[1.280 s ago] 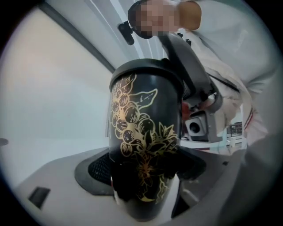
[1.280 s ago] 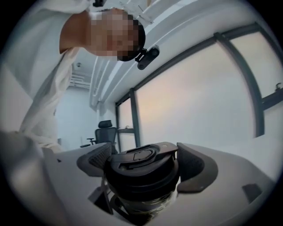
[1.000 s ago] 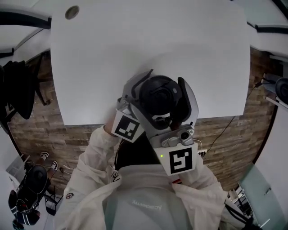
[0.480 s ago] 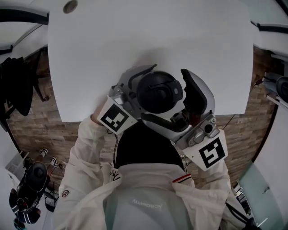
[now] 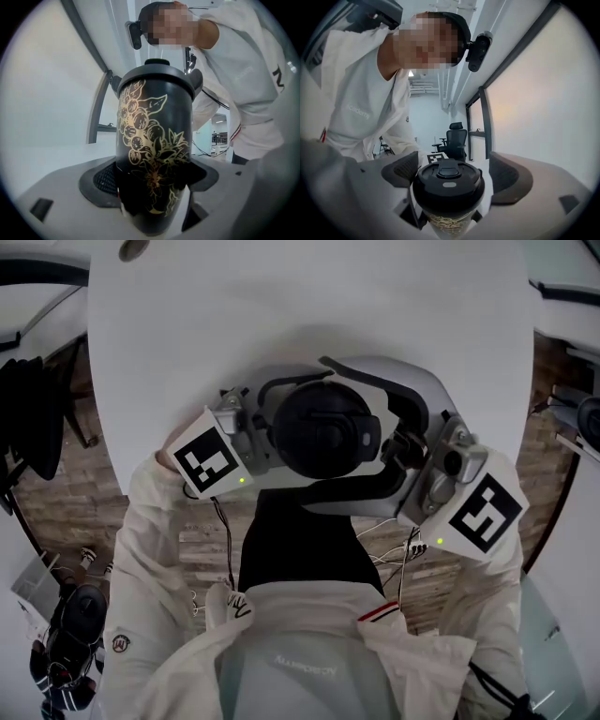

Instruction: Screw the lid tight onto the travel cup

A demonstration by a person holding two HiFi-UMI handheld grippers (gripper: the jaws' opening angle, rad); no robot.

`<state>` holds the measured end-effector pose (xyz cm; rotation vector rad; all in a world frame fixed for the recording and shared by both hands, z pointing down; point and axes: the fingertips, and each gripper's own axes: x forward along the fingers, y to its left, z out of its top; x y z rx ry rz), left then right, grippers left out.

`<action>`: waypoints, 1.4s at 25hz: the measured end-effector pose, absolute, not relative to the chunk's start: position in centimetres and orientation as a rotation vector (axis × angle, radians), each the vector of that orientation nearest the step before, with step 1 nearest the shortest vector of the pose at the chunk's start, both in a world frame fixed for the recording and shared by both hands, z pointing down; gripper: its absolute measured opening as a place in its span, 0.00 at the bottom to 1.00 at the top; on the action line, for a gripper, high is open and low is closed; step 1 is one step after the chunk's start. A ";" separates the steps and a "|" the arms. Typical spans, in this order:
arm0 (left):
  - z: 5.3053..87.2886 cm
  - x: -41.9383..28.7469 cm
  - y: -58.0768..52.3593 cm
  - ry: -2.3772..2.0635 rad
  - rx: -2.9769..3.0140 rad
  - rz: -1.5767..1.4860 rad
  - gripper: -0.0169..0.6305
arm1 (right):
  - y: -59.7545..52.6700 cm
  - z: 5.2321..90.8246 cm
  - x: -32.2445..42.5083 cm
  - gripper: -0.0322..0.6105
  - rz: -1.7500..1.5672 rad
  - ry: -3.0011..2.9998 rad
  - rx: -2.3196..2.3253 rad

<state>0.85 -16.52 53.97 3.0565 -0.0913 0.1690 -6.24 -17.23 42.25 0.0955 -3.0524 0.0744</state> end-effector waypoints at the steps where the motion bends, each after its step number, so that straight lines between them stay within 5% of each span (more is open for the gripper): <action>1: 54.0 0.6 -16.7 -0.097 3.055 0.167 0.64 | -17.5 42.6 -6.6 0.75 0.085 -3.052 0.102; 35: 53.6 6.7 -15.1 -0.858 2.975 0.303 0.64 | -14.6 41.5 0.7 0.68 0.090 -2.896 1.136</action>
